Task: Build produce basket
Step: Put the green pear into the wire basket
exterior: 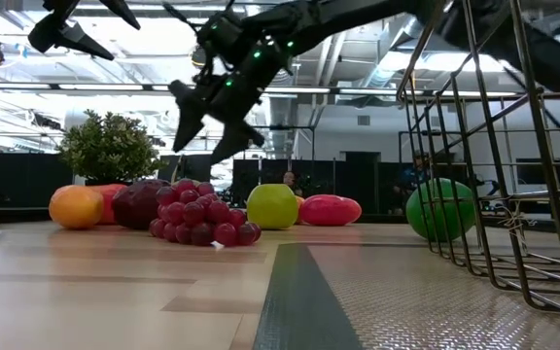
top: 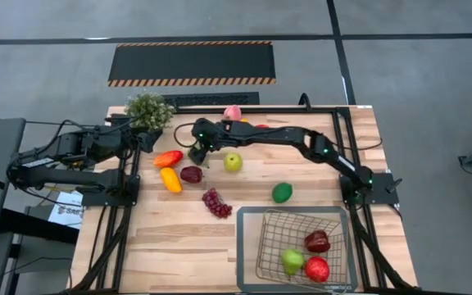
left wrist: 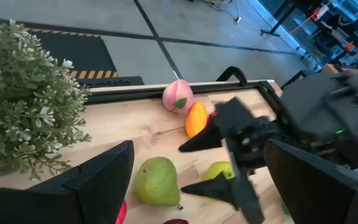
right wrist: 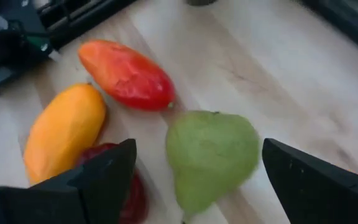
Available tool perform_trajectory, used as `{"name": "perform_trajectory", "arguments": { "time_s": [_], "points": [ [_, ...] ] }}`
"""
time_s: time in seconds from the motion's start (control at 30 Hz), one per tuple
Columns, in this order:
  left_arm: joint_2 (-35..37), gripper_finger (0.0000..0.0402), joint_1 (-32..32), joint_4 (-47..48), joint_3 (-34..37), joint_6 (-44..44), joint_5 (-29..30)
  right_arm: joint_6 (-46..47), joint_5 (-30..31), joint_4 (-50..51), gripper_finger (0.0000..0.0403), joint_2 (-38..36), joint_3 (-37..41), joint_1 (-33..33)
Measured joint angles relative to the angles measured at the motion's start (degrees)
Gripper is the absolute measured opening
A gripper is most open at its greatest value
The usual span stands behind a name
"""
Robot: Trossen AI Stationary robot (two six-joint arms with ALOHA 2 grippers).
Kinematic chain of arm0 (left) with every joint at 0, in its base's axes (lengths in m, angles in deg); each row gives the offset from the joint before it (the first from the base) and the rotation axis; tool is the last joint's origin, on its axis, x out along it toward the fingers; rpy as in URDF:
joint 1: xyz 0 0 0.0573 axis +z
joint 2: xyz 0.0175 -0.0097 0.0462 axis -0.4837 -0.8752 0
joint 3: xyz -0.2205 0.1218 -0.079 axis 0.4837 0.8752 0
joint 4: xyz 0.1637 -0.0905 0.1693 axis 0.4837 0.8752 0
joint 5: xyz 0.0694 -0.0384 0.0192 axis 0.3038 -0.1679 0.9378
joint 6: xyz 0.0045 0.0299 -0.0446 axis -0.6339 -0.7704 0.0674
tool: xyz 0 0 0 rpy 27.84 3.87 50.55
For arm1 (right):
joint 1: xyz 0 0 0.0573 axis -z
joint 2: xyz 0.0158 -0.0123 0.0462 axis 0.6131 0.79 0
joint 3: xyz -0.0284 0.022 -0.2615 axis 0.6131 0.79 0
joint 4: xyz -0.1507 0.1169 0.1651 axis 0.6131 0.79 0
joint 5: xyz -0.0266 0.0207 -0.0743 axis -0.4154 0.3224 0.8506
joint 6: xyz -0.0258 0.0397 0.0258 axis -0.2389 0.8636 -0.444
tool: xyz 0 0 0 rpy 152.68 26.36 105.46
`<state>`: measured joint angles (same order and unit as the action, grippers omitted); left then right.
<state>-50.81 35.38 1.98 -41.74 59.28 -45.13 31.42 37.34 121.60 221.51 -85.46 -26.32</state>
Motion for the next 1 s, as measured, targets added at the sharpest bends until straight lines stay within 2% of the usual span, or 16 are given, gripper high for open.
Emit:
{"name": "perform_trajectory", "arguments": {
  "time_s": [0.17, 0.7, 0.87, 1.0],
  "points": [
    [0.0, 0.0347, 0.0, 0.02, 0.0, 0.12, 0.0, -0.1, -0.28, 3.2, 0.0377, 5.78, -6.25, 0.54],
    [0.0, 0.0347, 0.0, 0.02, 0.0, -0.05, 0.02, -0.44, -0.74, 2.05, 0.0377, 6.32, -5.15, 1.98],
    [0.01, 0.0347, 0.0, -0.24, 0.21, -0.07, 0.04, -0.49, -0.99, 2.29, 0.0364, 6.32, -5.09, 1.06],
    [0.0, 0.0347, 0.0, 0.27, 1.14, 1.52, -0.17, -0.17, -0.84, 3.11, 0.0337, 6.32, -5.09, 0.29]
  ]
}}
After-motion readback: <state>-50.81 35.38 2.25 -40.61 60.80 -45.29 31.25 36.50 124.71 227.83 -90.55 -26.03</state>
